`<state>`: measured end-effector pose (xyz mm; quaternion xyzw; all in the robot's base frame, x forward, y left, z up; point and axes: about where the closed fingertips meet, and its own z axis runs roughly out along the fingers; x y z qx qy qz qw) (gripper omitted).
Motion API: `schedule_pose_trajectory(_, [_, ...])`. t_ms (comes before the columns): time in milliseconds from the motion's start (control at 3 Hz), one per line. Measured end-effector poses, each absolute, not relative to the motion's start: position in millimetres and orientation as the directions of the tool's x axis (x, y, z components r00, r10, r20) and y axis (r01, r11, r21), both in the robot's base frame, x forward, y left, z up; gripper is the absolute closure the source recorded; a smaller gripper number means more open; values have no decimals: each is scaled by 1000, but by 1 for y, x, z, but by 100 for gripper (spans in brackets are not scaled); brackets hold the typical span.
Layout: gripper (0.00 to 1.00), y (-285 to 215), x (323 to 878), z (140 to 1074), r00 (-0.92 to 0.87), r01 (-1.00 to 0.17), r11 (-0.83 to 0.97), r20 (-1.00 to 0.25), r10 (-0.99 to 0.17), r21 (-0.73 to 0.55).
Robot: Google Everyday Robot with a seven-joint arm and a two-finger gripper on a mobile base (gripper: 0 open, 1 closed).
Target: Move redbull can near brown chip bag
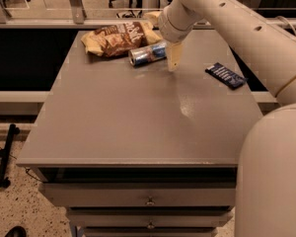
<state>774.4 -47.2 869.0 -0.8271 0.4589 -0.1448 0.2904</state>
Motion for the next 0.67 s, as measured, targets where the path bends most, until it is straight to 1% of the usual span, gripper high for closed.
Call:
schedule_pose_trajectory(333, [0, -81, 754, 901, 523, -633, -375, -17, -852, -678])
schedule_pose_trajectory(667, [0, -128, 724, 926, 499, -584, -296, -47, -865, -756])
